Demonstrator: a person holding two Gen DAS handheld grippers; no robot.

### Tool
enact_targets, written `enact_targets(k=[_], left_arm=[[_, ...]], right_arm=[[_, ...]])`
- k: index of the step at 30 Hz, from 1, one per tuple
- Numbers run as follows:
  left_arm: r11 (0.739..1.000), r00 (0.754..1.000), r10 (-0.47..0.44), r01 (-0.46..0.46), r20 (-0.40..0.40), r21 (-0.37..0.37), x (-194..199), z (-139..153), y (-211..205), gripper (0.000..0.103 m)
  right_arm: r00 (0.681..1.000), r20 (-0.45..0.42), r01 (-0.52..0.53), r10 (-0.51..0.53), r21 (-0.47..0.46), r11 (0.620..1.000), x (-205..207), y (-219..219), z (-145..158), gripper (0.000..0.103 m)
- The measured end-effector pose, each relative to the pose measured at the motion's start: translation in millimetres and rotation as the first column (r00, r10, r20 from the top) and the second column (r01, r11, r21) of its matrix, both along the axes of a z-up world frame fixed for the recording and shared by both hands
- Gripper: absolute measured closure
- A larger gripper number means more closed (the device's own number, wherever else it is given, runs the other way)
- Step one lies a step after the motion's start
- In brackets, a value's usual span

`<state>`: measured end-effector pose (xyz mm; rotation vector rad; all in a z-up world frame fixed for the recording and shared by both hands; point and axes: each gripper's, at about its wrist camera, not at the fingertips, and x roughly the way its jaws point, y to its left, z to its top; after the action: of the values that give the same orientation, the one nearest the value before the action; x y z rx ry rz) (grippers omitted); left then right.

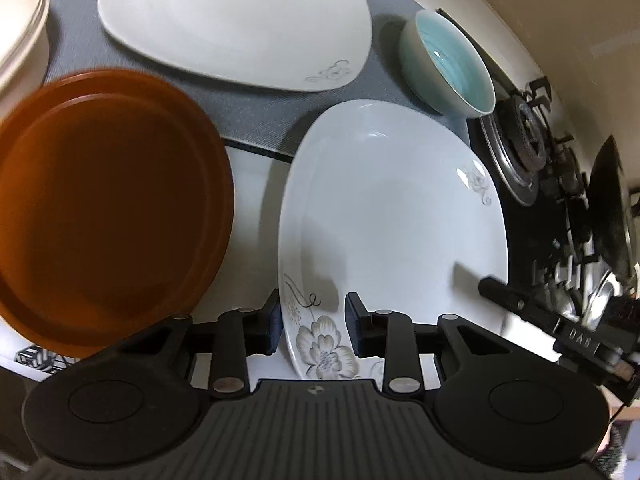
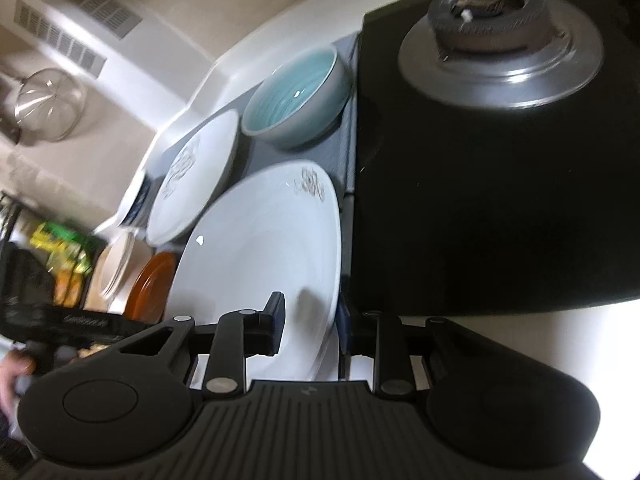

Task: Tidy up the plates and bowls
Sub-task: 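Grasp the rim of the large white flower plate with both grippers, then lift the white plate with both grippers toward the other white plate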

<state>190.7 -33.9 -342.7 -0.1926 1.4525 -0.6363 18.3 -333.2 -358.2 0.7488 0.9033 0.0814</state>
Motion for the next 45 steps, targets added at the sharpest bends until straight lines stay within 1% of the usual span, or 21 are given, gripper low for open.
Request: enact_targets(k=[2, 4, 6, 8, 9, 10, 11, 14, 16, 19, 21, 24, 32, 35, 38, 39, 40, 41, 42, 44, 45], left_arm=[[0.999, 0.999, 0.019, -0.02, -0.037, -0.04, 4, -3, 2, 0.057], [0.996, 0.998, 0.024, -0.029, -0.062, -0.083, 7, -5, -2, 0.033], [0.998, 0.999, 0.01, -0.012, -0.036, -0.069, 4, -2, -13, 0.03], [1.0, 0.999, -0.011, 0.011, 0.036, 0.01, -5, 6, -22, 0.036], [0.998, 0.997, -0.021, 0.017, 0.072, 0.052, -8, 9, -25, 0.048], [0.997, 0.996, -0.015, 0.008, 0.087, 0.075, -10, 10, -24, 0.061], [0.997, 0.997, 0.01, -0.015, 0.076, 0.07, -11, 11, -20, 0.066], [0.997, 0.997, 0.072, -0.072, 0.02, -0.001, -10, 12, -3, 0.075], [0.997, 0.997, 0.074, -0.074, 0.029, -0.005, -15, 16, 0, 0.076], [0.997, 0.995, 0.059, -0.063, 0.08, 0.042, -21, 26, -2, 0.076], [0.996, 0.993, 0.064, -0.069, 0.095, 0.052, -23, 28, -3, 0.076], [0.995, 0.993, 0.082, -0.086, 0.087, 0.048, -24, 26, 0, 0.076], [0.996, 0.997, 0.054, -0.058, 0.058, 0.062, -27, 4, -6, 0.073], [0.998, 0.998, 0.038, -0.041, 0.052, 0.051, -25, 3, -9, 0.064], [1.0, 0.999, 0.031, -0.031, 0.028, 0.006, -22, 1, -18, 0.034], [1.0, 1.0, 0.016, -0.016, 0.021, -0.014, -22, 0, -24, 0.016], [1.0, 1.0, -0.004, 0.004, 0.023, -0.019, -24, -2, -31, 0.007], [1.0, 0.999, -0.019, 0.019, 0.045, 0.005, -27, -1, -38, 0.007], [0.998, 0.997, -0.033, 0.03, 0.075, 0.048, -30, 2, -45, 0.01], [0.989, 0.988, -0.062, 0.041, 0.144, 0.142, -37, 7, -53, 0.029], [0.982, 0.983, -0.068, 0.035, 0.172, 0.187, -39, 9, -54, 0.051]], right_arm=[[1.0, -0.01, -0.022, 0.023, 0.054, 0.998, 2, -4, -4, 0.069], [0.999, -0.025, -0.042, 0.044, 0.074, 0.996, 6, -3, -8, 0.062], [0.998, -0.021, -0.057, 0.059, 0.066, 0.996, 10, 3, -8, 0.06], [0.997, -0.021, -0.068, 0.068, 0.028, 0.997, 10, 11, -4, 0.059], [0.997, -0.019, -0.078, 0.078, -0.01, 0.997, 9, 15, -1, 0.061], [0.997, -0.016, -0.083, 0.082, -0.058, 0.995, 7, 18, 3, 0.068], [0.997, -0.014, -0.075, 0.075, -0.078, 0.994, 2, 18, 5, 0.072], [1.0, -0.012, -0.023, 0.023, -0.035, 0.999, -10, 7, 5, 0.084], [1.0, 0.004, -0.027, 0.027, -0.018, 0.999, -17, 3, 6, 0.085], [0.999, 0.016, -0.047, 0.048, -0.052, 0.998, -23, 9, 12, 0.084], [0.999, 0.015, -0.04, 0.04, -0.033, 0.999, -26, 9, 10, 0.084], [1.0, 0.018, -0.014, 0.013, 0.017, 1.0, -29, 2, 3, 0.085], [1.0, -0.016, -0.004, 0.004, -0.006, 1.0, -27, 4, -1, 0.087], [1.0, -0.022, 0.008, -0.008, 0.0, 1.0, -30, 5, -3, 0.087], [0.999, -0.034, 0.002, -0.002, 0.008, 1.0, -28, 6, -6, 0.083], [0.999, -0.043, -0.006, 0.007, 0.008, 1.0, -26, 8, -8, 0.082], [0.999, -0.043, -0.01, 0.01, 0.007, 1.0, -24, 9, -10, 0.082], [0.999, -0.039, -0.01, 0.011, 0.008, 1.0, -24, 10, -10, 0.081], [0.999, -0.038, -0.014, 0.014, -0.003, 1.0, -23, 11, -9, 0.081], [0.999, -0.033, -0.008, 0.008, -0.025, 1.0, -25, 10, -6, 0.081], [1.0, -0.026, 0.003, -0.003, -0.025, 1.0, -27, 8, -5, 0.082]])
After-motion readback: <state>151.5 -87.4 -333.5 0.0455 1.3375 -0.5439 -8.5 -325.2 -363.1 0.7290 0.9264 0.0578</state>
